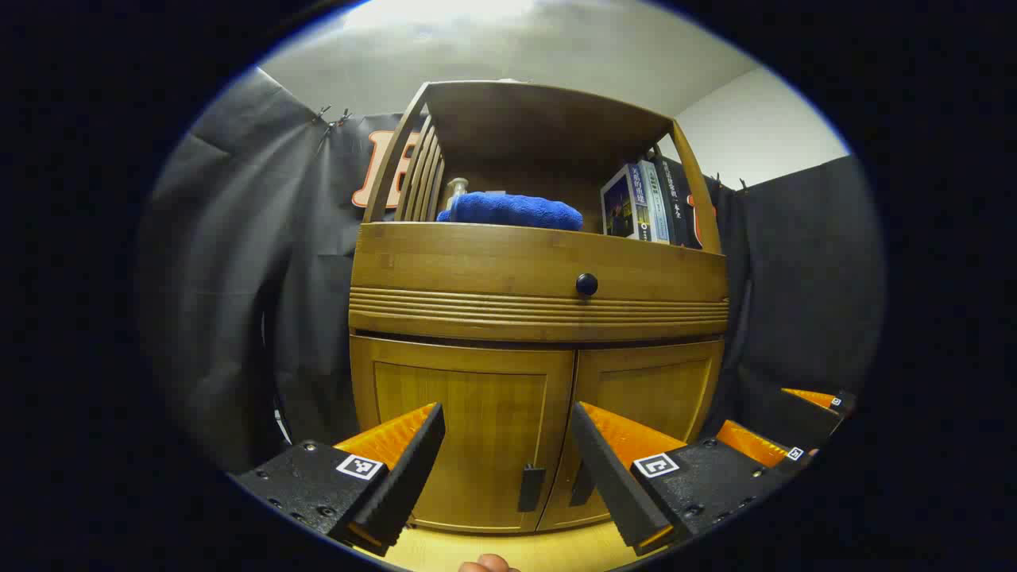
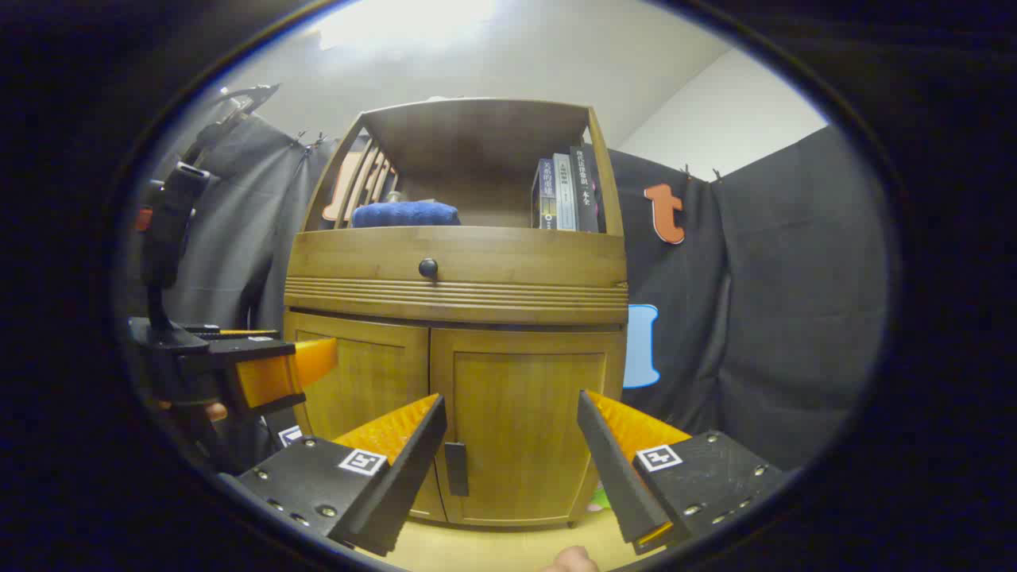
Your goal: Open the right door of the double-door shoe cabinet with the right hand, and open the left door with the left hand.
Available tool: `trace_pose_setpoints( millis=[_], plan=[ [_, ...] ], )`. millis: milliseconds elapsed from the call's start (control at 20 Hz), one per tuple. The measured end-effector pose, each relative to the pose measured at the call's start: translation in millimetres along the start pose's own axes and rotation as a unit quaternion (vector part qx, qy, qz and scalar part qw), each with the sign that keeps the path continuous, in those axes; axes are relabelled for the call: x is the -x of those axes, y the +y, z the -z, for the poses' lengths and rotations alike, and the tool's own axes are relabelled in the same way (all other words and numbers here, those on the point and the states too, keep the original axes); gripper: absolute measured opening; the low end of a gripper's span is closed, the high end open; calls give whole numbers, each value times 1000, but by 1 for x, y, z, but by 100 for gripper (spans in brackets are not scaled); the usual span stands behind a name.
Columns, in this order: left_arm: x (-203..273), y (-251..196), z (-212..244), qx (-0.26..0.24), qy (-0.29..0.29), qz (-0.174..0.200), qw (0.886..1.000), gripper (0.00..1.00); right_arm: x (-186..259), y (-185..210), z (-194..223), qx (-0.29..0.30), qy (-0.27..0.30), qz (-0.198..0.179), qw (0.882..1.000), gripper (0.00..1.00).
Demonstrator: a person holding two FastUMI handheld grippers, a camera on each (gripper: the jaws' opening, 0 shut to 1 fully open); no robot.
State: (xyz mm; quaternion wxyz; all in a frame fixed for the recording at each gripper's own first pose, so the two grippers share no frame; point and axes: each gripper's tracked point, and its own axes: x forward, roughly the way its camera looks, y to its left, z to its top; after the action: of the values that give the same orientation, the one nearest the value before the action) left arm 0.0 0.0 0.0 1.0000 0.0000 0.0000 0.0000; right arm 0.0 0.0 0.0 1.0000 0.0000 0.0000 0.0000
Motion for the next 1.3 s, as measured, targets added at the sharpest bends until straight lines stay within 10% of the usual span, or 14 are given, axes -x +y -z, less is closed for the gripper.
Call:
trace_pose_setpoints(
  millis=[1300],
  plan=[
    [12,-49,-3,-4,-16,-39,999,97,-2,-51,19,-21,26,-33,999,98]
  ],
)
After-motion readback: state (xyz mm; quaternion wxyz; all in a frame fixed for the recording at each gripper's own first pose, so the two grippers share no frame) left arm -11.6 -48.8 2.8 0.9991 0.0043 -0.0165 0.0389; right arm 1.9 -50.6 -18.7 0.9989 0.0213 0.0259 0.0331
